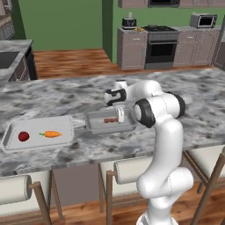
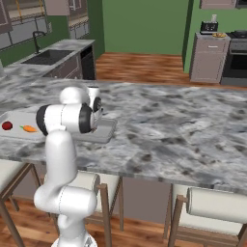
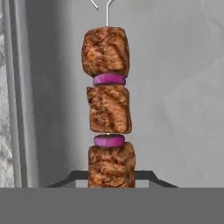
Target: Place the cold items (carrot and tomato) from the fridge in one tupperware on the dining counter. Place the warm items (kebab skewer and hot dog) in the stove area in another tupperware.
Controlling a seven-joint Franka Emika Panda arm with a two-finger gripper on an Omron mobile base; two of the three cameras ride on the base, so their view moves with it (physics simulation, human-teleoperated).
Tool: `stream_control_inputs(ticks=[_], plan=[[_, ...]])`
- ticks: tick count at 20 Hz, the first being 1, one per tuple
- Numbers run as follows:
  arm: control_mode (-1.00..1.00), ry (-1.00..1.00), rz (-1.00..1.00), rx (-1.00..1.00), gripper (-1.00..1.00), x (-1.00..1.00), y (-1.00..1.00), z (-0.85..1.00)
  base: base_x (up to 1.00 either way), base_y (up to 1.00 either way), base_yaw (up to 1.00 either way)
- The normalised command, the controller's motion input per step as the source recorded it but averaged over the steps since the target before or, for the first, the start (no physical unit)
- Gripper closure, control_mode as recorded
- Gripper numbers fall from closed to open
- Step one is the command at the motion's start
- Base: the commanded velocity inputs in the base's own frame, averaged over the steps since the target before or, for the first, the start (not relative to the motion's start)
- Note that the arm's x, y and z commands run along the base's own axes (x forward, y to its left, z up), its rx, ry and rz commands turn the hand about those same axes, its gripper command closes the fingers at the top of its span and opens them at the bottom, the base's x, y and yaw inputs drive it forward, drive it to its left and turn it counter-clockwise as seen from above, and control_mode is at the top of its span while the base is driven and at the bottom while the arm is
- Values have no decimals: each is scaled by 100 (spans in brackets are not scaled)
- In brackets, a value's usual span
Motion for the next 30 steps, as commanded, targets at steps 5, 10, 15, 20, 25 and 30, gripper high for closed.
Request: stream_control_inputs(ticks=[5,10,15,20,25,30], plan=[[-100,0,0,-1,100,43,6,-34,0,0,0],[-100,0,0,0,100,36,8,-29,0,0,0],[-100,0,0,0,100,27,2,-28,0,0,0],[-100,-1,0,0,-100,3,0,-23,0,0,0],[-100,-2,0,0,-100,-6,0,-7,0,0,0],[-100,-9,0,0,-100,-41,0,11,0,0,0]])
